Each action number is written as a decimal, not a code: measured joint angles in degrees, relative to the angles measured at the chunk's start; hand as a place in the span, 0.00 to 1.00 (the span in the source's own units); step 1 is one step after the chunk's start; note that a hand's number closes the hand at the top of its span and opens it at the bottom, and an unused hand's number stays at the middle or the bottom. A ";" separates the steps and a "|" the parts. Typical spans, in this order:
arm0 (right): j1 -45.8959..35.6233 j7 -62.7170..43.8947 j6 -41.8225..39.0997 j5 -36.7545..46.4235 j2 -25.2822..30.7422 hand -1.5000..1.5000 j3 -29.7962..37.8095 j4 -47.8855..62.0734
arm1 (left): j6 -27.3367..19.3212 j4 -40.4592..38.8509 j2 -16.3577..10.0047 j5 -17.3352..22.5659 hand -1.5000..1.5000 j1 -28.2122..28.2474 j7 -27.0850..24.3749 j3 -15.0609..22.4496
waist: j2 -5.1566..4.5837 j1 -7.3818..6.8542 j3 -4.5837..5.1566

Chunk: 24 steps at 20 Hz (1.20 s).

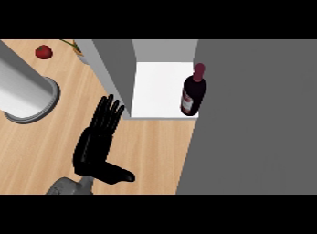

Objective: Pick up the wine, place it into the cabinet and close the cabinet

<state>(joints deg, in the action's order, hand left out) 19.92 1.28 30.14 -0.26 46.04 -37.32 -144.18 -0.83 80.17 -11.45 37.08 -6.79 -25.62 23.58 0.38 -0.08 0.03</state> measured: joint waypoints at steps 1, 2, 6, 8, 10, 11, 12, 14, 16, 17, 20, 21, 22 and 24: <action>-0.03 0.26 -0.91 -0.10 0.31 0.00 -0.48 0.04 | 0.34 0.93 -1.05 0.10 0.00 0.75 -0.05 -0.55 | 0.02 -0.07 -0.01; -0.12 0.24 -1.99 -0.17 0.84 0.00 -1.13 0.10 | 0.98 1.27 -1.94 0.18 0.00 1.54 -0.53 -1.13 | 0.00 -0.11 0.00; -0.50 1.46 -7.32 -0.37 3.24 1.00 -5.13 0.28 | 2.95 3.76 -5.53 1.26 0.00 3.58 -0.66 -3.71 | 0.04 -0.28 0.01; -0.61 2.47 -9.49 -0.45 4.20 1.00 -6.34 0.38 | 4.09 4.10 -7.32 1.97 0.00 4.10 -0.69 -5.52 | -0.03 -0.14 0.02; -0.42 3.13 -10.82 -0.53 4.95 1.00 -7.31 0.32 | 5.03 4.84 -9.05 2.59 0.00 5.15 -0.80 -7.20 | -0.03 0.00 0.02; -0.54 2.78 -11.12 -0.55 4.97 1.00 -7.87 0.29 | 5.42 5.34 -9.86 2.88 0.00 5.81 -0.79 -7.92 | -0.03 -0.02 0.03; -0.63 2.68 -11.38 -0.55 4.82 1.00 -8.46 0.36 | 6.27 5.72 -10.75 3.48 0.00 6.41 -0.76 -8.81 | -0.04 -0.04 0.04; -1.49 1.80 -11.99 -0.51 4.65 1.00 -9.19 0.41 | 7.55 5.61 -12.16 4.40 0.00 6.89 -0.44 -10.42 | -0.13 -0.11 0.07; -2.07 1.01 -12.15 -0.42 4.61 1.00 -9.81 0.38 | 8.40 5.80 -13.10 4.86 0.00 7.48 -0.41 -11.59 | -0.14 -0.11 0.09; -2.34 0.58 -12.10 -0.37 4.74 1.00 -9.96 0.31 | 8.88 5.64 -13.38 4.99 0.00 7.83 -0.71 -12.11 | -0.13 -0.06 0.11; -3.09 -0.15 -12.07 -0.23 4.82 1.00 -10.54 0.28 | 11.16 6.17 -15.91 6.76 0.00 9.04 0.01 -14.51 | -0.09 -0.16 0.14; -3.69 -0.57 -12.34 -0.19 4.82 1.00 -10.73 0.30 | 11.55 5.95 -16.38 7.23 0.00 8.63 0.38 -15.17 | -0.14 -0.19 0.16; -4.22 -0.90 -12.58 -0.17 4.69 1.00 -10.82 0.37 | 12.15 6.42 -17.05 7.81 0.00 8.97 0.71 -15.83 | -0.16 -0.36 0.16; -5.10 -1.78 -12.96 -0.13 4.65 1.00 -11.12 0.35 | 12.92 6.52 -17.63 8.17 0.00 9.24 1.05 -16.37 | -0.20 -0.48 0.19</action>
<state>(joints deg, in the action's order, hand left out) 14.83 -0.50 17.18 -0.40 50.68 -48.44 -143.83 12.09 86.69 -29.08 45.25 2.45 -24.57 7.21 0.18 -0.56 0.22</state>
